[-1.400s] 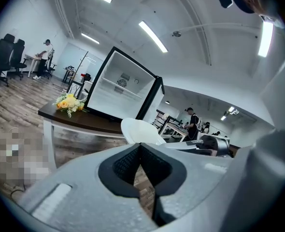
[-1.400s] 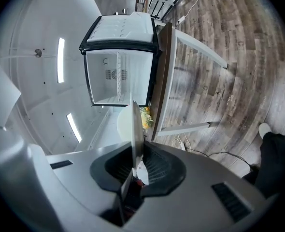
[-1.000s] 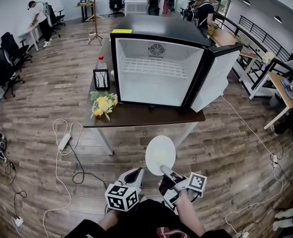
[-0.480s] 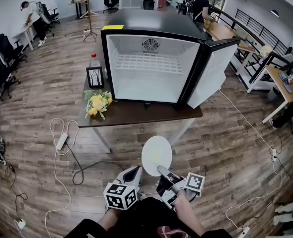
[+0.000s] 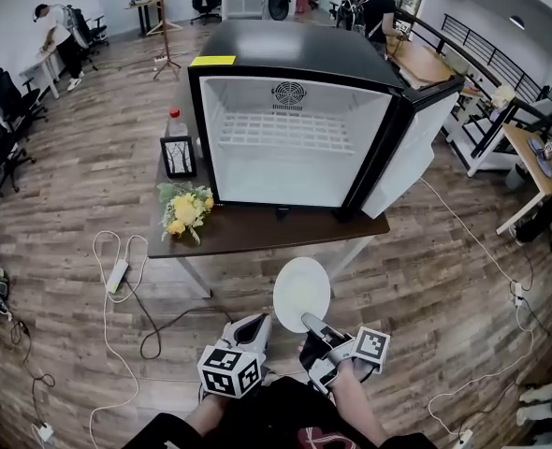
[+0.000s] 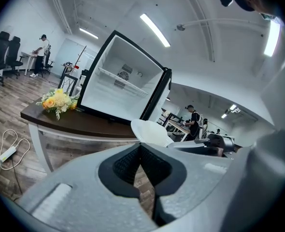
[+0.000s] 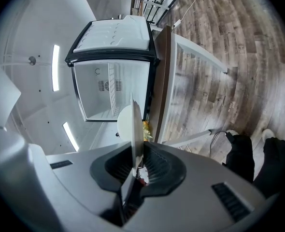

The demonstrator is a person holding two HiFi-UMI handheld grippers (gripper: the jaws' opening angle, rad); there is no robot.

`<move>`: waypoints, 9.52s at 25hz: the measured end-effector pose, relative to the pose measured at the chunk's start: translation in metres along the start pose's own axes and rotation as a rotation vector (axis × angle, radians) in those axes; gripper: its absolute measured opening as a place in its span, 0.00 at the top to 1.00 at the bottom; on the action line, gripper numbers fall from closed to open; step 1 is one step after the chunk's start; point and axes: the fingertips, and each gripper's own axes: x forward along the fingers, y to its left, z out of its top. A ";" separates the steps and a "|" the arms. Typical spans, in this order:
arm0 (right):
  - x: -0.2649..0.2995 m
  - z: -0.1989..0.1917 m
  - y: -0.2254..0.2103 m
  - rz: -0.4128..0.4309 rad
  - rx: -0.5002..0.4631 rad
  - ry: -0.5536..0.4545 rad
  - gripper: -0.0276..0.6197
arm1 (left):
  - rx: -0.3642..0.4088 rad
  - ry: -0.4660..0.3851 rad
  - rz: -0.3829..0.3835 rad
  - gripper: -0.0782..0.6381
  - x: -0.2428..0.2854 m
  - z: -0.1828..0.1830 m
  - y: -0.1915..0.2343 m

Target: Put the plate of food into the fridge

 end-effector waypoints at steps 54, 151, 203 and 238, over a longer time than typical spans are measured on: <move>0.211 0.134 0.041 -0.026 0.040 -0.203 0.87 | 0.044 0.062 -0.163 0.88 0.155 0.148 0.148; 0.299 0.248 0.027 0.074 0.155 -0.193 0.66 | 0.032 0.340 -0.032 0.88 0.288 0.129 0.158; 0.204 0.234 0.012 -0.156 -0.210 -0.202 0.73 | 0.065 0.388 0.065 0.86 0.322 0.116 0.170; 0.204 0.231 0.040 -0.483 -0.900 -0.329 0.95 | 0.136 0.333 -0.056 0.88 0.289 0.103 0.133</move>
